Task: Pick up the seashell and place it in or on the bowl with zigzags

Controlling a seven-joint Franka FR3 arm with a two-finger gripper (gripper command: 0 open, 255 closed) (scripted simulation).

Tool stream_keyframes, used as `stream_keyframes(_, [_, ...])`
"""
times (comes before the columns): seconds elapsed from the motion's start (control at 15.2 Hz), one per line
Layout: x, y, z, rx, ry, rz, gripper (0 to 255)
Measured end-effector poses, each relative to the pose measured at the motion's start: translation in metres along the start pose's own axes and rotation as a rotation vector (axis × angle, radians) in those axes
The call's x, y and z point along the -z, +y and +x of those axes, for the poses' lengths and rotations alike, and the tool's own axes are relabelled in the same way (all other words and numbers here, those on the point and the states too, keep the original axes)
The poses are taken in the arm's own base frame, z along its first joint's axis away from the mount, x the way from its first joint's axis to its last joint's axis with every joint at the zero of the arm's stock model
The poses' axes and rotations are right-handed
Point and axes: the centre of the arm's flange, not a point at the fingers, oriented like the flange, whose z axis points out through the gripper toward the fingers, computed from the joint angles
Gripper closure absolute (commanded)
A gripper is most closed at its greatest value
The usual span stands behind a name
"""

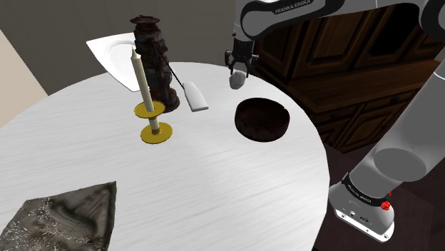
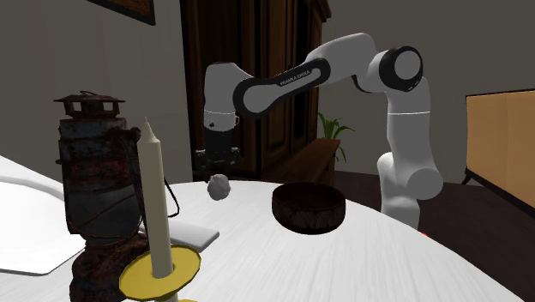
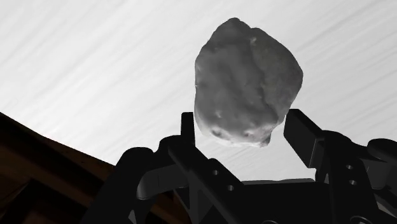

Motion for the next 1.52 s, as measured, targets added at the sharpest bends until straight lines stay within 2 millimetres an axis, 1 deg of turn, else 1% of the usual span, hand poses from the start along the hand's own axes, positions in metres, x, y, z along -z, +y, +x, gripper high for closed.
stream_keyframes(1.52, [0.119, -0.004, 0.021, 0.001, -0.001, -0.001, 255])
